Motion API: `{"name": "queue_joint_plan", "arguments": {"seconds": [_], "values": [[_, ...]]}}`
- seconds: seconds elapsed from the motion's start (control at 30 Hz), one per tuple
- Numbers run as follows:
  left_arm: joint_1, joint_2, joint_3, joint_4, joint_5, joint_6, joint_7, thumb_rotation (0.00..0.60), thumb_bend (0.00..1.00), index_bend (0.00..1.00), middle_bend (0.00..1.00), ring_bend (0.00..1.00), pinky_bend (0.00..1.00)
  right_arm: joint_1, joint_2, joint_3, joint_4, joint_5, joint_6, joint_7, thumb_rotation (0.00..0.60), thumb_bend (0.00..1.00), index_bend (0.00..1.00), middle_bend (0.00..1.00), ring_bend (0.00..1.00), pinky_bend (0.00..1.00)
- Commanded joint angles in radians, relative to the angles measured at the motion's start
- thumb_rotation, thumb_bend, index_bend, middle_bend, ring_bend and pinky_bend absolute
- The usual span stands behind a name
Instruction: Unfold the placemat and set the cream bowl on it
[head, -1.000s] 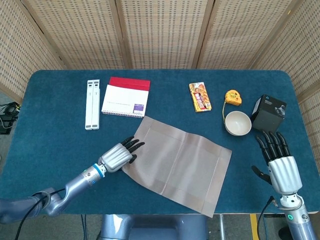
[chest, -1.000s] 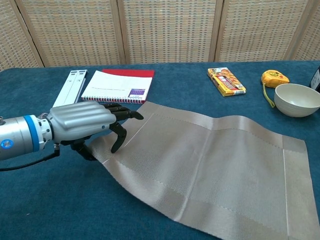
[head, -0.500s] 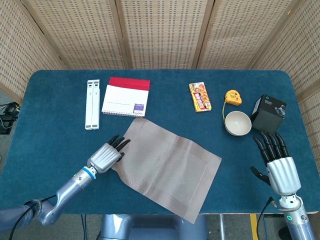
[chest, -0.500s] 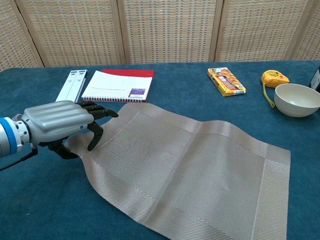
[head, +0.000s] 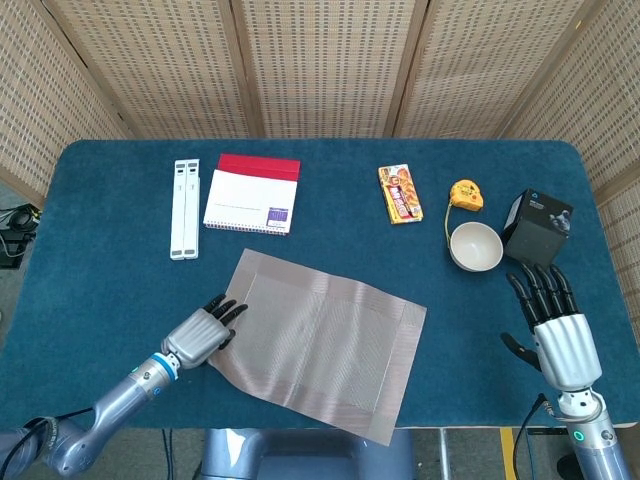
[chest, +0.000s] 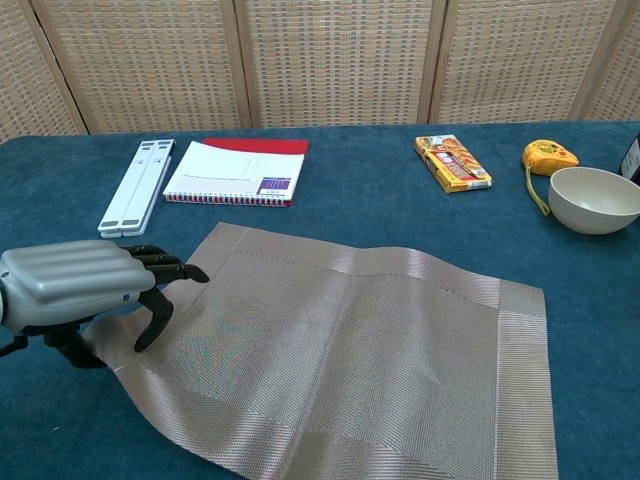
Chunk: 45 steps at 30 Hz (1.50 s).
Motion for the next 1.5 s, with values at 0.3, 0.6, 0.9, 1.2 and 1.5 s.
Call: {"name": "queue_joint_plan", "arguments": {"seconds": [0.3,0.6,0.9,1.2,1.5], "values": [[-0.019,0.013,0.008,-0.083,-0.063,-0.053,-0.001,0.600,0.49,0.78,0.00,0.00,0.00,-0.002,0.000,0.001,-0.001,-0.002,0.002,-0.005,0.600,0.00,0.08,0.00,0.00,0.00],[-0.033,-0.048,-0.026,-0.061,-0.093,-0.074,-0.077,0.600,0.49,0.78,0.00,0.00,0.00,-0.002,-0.001,0.001,-0.001,-0.006,0.001,-0.007,0.600,0.00,0.08,0.00,0.00,0.00],[-0.043,-0.144,-0.079,-0.029,-0.125,-0.049,-0.128,0.600,0.49,0.79,0.00,0.00,0.00,-0.003,-0.003,-0.001,0.000,-0.011,0.001,-0.014,0.600,0.00,0.09,0.00,0.00,0.00],[-0.096,-0.180,-0.093,-0.063,-0.204,-0.072,-0.067,0.600,0.49,0.79,0.00,0.00,0.00,-0.002,-0.007,-0.001,0.002,-0.012,-0.002,-0.020,0.600,0.00,0.09,0.00,0.00,0.00],[-0.145,-0.144,-0.068,-0.120,-0.281,-0.117,-0.041,0.600,0.48,0.79,0.00,0.00,0.00,-0.003,-0.008,-0.001,0.002,-0.012,-0.002,-0.021,0.600,0.00,0.09,0.00,0.00,0.00]]}}
